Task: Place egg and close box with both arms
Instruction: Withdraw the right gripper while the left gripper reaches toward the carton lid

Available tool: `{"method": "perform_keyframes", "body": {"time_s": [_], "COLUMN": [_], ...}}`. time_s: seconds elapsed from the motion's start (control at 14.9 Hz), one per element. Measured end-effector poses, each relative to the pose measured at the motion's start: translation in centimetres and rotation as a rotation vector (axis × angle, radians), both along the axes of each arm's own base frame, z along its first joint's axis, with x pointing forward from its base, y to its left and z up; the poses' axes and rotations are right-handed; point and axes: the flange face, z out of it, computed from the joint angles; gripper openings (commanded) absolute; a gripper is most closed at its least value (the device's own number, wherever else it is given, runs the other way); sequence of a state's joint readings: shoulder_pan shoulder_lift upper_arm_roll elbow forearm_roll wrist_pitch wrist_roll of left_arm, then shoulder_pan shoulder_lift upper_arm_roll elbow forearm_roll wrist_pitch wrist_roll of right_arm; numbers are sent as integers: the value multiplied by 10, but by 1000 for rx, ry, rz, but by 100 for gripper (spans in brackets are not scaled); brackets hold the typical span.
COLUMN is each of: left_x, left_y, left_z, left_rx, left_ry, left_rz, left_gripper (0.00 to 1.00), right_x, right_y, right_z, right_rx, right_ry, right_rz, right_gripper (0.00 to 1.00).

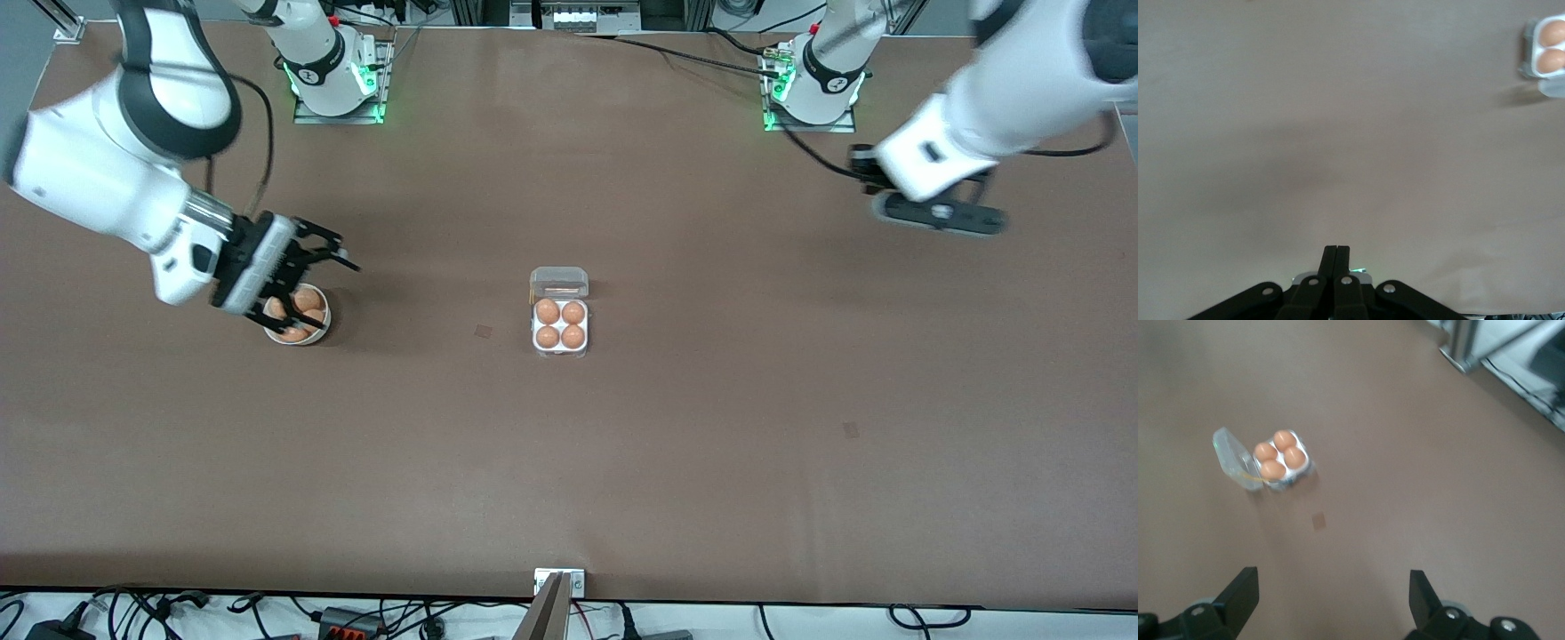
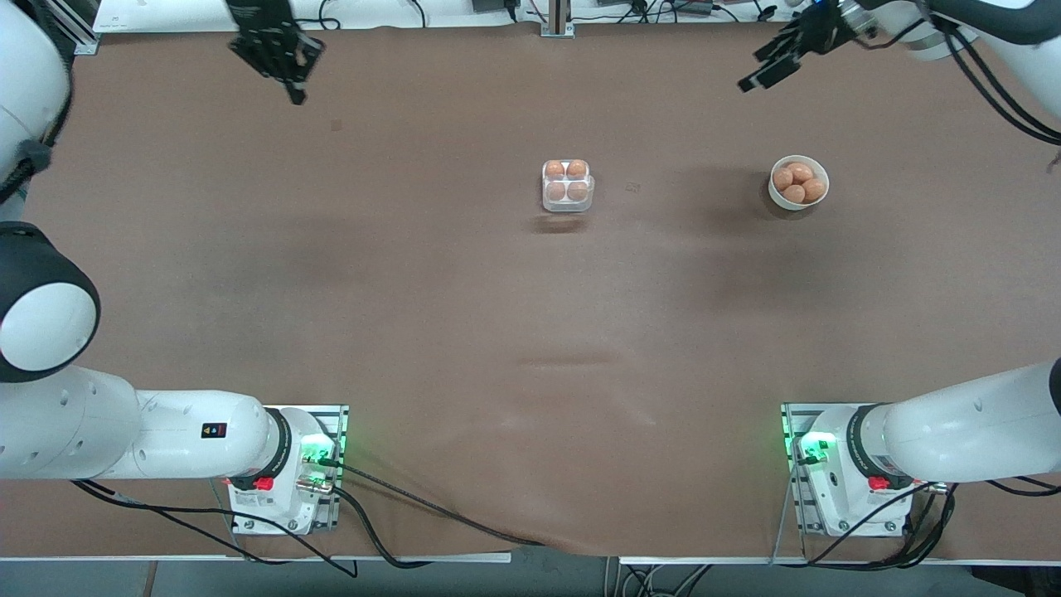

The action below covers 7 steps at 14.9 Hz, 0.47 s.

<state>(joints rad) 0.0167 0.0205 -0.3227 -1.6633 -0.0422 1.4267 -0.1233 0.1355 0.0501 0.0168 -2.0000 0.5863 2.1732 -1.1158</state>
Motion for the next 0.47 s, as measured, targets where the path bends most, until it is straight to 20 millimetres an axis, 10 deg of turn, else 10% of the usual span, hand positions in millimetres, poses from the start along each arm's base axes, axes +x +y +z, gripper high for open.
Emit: {"method": "perform_keyframes", "body": {"time_s": [0.47], "left_x": [-29], "left_y": [-156], "left_z": [-63], "left_rx": [-45], "left_ry": [-43], "left_rz": [-31], "left_gripper": [1], "right_x": [-22], "right_y": [-27], "right_z": [85], "right_rx": [-315], "right_ry": [239], "right_rz": [-519], "right_gripper": [100]}}
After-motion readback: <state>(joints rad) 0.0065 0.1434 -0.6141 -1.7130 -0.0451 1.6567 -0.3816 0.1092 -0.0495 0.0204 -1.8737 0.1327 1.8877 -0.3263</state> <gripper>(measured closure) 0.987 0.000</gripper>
